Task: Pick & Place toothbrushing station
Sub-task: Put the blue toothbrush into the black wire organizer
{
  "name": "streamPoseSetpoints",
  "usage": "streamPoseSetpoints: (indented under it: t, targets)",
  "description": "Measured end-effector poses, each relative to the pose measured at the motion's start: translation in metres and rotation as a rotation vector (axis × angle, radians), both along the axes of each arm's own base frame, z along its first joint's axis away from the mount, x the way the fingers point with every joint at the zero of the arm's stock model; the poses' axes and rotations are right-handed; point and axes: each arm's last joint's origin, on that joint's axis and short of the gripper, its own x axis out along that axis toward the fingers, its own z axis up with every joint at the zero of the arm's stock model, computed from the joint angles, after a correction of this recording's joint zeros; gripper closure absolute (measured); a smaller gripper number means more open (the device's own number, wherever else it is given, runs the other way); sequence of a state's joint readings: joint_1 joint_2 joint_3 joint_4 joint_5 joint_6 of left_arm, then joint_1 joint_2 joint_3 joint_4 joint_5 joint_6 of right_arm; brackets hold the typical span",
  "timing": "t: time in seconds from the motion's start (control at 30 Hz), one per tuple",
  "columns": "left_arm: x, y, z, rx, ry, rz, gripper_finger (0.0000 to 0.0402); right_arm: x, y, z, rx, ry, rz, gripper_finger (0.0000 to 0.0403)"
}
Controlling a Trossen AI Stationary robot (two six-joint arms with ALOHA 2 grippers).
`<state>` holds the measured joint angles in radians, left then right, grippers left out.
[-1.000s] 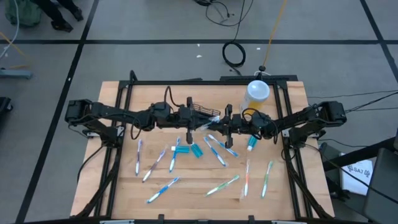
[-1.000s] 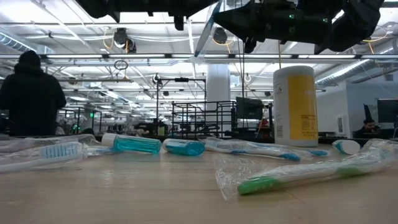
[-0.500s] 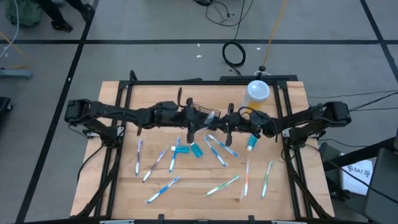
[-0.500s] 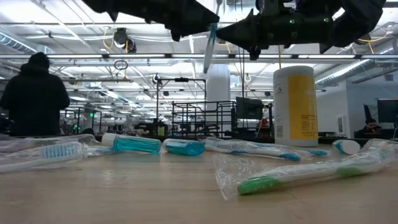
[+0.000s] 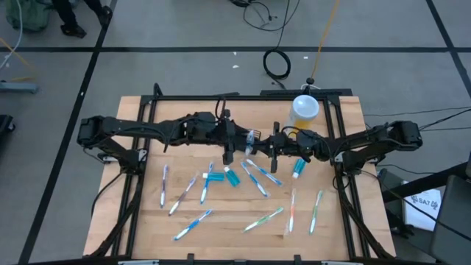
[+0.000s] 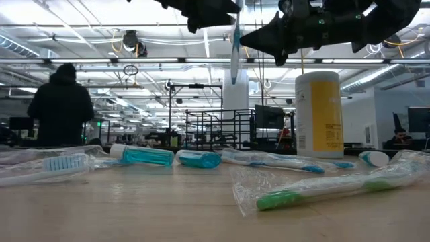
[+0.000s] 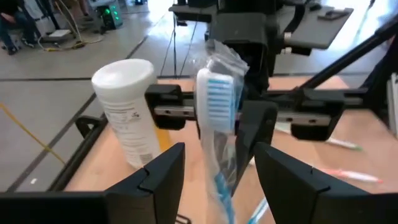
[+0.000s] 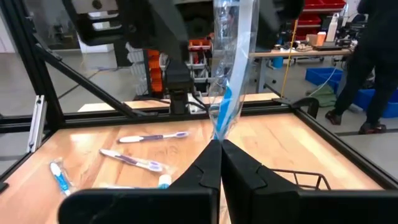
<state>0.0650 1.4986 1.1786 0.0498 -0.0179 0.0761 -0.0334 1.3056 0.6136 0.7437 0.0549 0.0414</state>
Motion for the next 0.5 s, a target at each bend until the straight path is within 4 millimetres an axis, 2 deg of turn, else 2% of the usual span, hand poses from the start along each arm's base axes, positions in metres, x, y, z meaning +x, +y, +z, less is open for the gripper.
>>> streamPoseSetpoints:
  t: [0.2, 0.3, 0.4, 0.5]
  targets:
    - [0.001, 0.003, 0.004, 0.001, -0.043, -0.004, 0.0211, 0.000, 0.000, 0.001, -0.001, -0.008, 0.003, 0.0402]
    - [0.007, 0.003, 0.005, -0.034, -0.106, -0.083, 0.0211, 0.000, 0.000, 0.001, -0.001, -0.007, 0.004, 0.0402]
    - [0.017, 0.006, -0.008, -0.108, -0.094, -0.101, 0.0211, 0.000, 0.000, 0.001, -0.001, -0.009, 0.004, 0.0402]
    - [0.021, 0.012, -0.016, -0.098, -0.070, -0.064, 0.0211, 0.000, 0.000, 0.001, -0.005, -0.010, 0.005, 0.0403]
